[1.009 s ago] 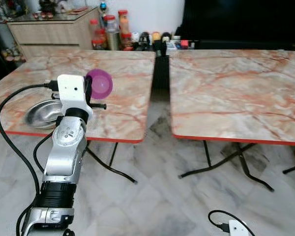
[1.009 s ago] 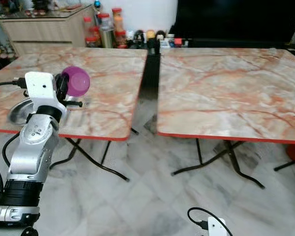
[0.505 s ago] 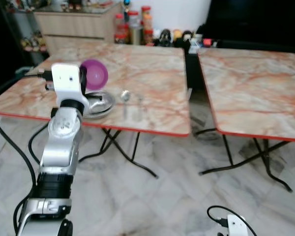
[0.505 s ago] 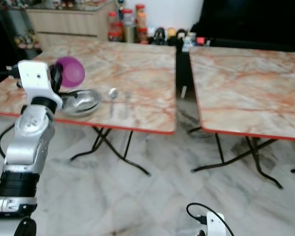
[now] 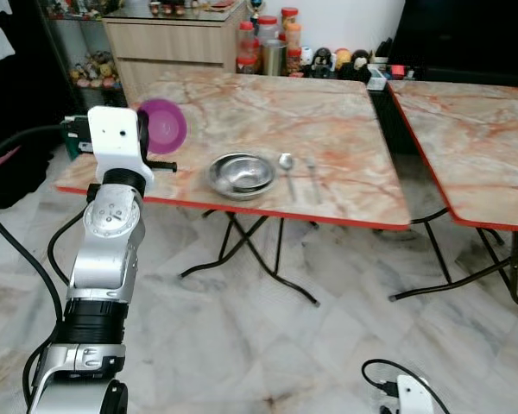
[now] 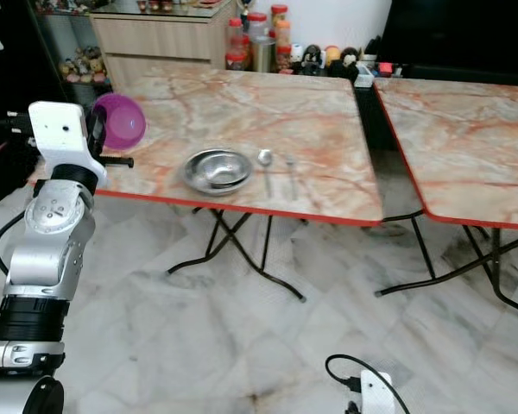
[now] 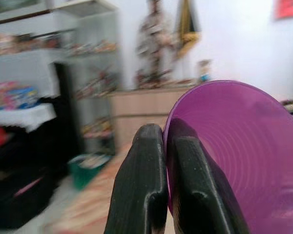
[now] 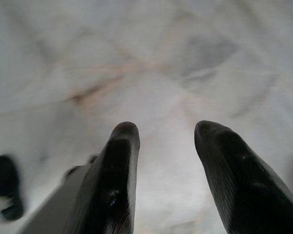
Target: Setting the table
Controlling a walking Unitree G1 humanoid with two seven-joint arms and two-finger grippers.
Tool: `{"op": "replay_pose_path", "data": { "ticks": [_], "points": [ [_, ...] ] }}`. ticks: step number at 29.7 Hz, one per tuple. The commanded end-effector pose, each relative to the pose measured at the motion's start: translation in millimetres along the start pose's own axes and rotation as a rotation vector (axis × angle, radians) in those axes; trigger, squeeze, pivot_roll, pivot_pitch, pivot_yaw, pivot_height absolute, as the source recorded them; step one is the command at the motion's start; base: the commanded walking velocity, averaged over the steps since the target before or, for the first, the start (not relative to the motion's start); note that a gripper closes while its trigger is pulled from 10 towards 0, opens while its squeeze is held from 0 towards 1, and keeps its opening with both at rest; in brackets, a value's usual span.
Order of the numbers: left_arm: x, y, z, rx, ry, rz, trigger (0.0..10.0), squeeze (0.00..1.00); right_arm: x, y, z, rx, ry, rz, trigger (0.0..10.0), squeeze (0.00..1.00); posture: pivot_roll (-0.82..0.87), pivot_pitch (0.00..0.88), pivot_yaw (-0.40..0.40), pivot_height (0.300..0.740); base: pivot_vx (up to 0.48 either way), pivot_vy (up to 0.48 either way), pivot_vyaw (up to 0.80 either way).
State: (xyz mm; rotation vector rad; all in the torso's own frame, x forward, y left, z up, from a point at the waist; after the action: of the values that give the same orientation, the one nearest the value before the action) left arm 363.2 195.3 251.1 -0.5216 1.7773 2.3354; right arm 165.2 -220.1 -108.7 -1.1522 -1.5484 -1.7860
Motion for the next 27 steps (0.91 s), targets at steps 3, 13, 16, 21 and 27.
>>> {"op": "replay_pose_path", "data": {
  "ticks": [3, 13, 16, 21, 27],
  "points": [
    [-3.0, 6.5, -2.8, -0.003, -0.008, -0.018, 10.0, 0.0, -0.2, 4.1, -2.4, -0.011, -0.008, -0.017, 10.0, 0.0, 0.07, 0.0, -0.024, 0.74, 0.0, 0.472, 0.0],
    [-0.9, 4.6, -3.4, 0.031, -0.011, -0.015, 10.0, 0.0, -0.2, 4.7, -2.8, -0.011, -0.011, -0.021, 10.0, 0.0, 0.07, 0.0, -0.027, 0.74, 0.0, 0.358, 0.0],
    [-0.1, 1.5, -2.9, 0.066, -0.005, 0.007, 10.0, 0.0, -0.3, 5.0, -2.5, -0.014, -0.01, -0.023, 10.0, 0.0, 0.07, 0.0, -0.026, 0.74, 0.0, 0.0, 0.0],
    [1.1, 0.3, -4.4, 0.079, -0.016, 0.024, 10.0, 0.0, -0.2, 5.1, -2.0, -0.021, -0.006, -0.027, 10.0, 0.0, 0.07, 0.0, -0.026, 0.74, 0.0, 0.0, 0.0],
    [0.2, 4.7, -6.0, 0.058, -0.025, -0.004, 10.0, 0.0, -0.2, 4.9, -1.7, -0.021, -0.002, -0.028, 10.0, 0.0, 0.07, 0.0, -0.023, 0.74, 0.191, 0.0, 0.0]
  ]
}}
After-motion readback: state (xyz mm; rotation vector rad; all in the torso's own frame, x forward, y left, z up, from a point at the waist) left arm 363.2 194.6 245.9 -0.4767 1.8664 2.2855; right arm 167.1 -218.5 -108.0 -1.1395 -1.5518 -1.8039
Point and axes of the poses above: a point about 5 cm out from each wrist's last joint towards the gripper, its own x axis pointing back from the gripper into the wrist, its own y axis along the axis of the wrist's last joint, z = x × y, the point moved 2 cm from there along -x, pointing out of the wrist towards the gripper, and after that the axes turned 7 degrees about -x, right-handed, at the moved point
